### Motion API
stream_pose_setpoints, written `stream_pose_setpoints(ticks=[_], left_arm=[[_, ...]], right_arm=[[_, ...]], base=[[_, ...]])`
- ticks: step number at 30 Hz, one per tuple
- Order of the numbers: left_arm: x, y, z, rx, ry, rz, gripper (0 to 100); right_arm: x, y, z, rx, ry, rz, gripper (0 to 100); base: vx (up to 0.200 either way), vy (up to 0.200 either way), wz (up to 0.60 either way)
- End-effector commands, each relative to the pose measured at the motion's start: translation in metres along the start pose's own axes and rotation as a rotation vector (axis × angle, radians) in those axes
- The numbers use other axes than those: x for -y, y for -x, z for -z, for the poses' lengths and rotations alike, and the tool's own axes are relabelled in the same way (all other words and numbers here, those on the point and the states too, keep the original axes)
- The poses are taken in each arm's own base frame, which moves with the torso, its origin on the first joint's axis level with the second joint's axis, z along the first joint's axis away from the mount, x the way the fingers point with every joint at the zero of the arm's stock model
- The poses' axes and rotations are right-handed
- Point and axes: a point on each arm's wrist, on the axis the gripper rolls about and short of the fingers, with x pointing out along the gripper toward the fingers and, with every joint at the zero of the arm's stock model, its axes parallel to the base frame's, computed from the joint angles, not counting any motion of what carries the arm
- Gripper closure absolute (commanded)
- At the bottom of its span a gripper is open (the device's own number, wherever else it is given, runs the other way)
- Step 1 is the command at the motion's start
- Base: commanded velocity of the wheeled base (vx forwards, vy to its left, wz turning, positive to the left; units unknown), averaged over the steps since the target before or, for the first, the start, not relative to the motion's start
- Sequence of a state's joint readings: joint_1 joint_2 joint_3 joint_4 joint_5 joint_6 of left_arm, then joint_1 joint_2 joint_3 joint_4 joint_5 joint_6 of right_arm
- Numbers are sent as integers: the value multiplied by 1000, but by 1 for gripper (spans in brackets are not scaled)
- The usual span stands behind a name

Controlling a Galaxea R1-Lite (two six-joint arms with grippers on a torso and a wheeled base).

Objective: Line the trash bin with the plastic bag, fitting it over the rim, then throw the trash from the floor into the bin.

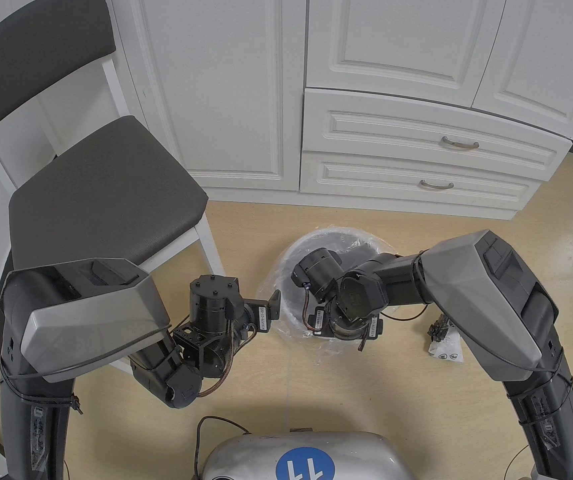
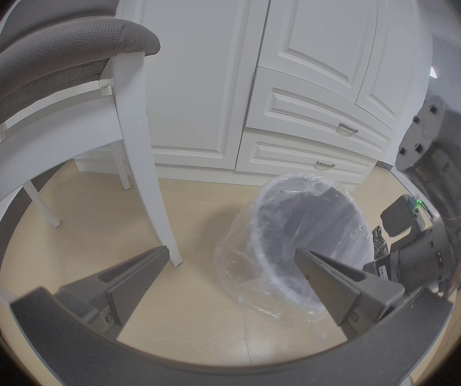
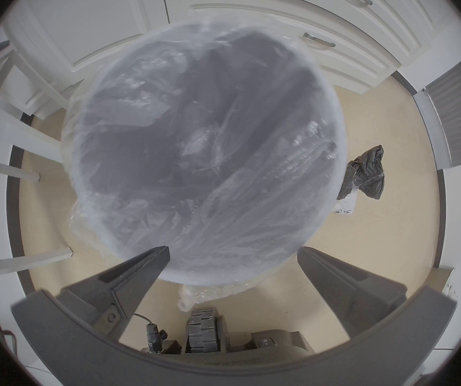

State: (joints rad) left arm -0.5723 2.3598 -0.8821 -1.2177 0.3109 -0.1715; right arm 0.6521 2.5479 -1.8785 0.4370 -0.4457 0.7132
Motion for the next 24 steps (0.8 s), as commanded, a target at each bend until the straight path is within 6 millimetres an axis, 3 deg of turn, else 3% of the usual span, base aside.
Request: stream_pose_setpoints(ticks=[1, 7, 13, 17, 24], left_arm=[[0, 0, 0, -1, 0, 1, 0], [0, 0, 0, -1, 0, -1, 0], [-1, -1, 0, 1, 2, -2, 0], [-1, 0, -1, 2, 8, -2, 0], [0, 0, -1, 4, 12, 0, 0]], right_arm=[[-1, -2, -2, 8, -7, -7, 0], [1, 4, -17, 32, -60, -24, 0], [11, 35, -36, 73, -86, -53, 0], [23, 58, -51, 105, -112, -68, 0], [48, 68, -83, 169, -198, -73, 0]], base=[[0, 0, 0], [0, 0, 0], [0, 0, 0], [0, 0, 0], [0, 0, 0]])
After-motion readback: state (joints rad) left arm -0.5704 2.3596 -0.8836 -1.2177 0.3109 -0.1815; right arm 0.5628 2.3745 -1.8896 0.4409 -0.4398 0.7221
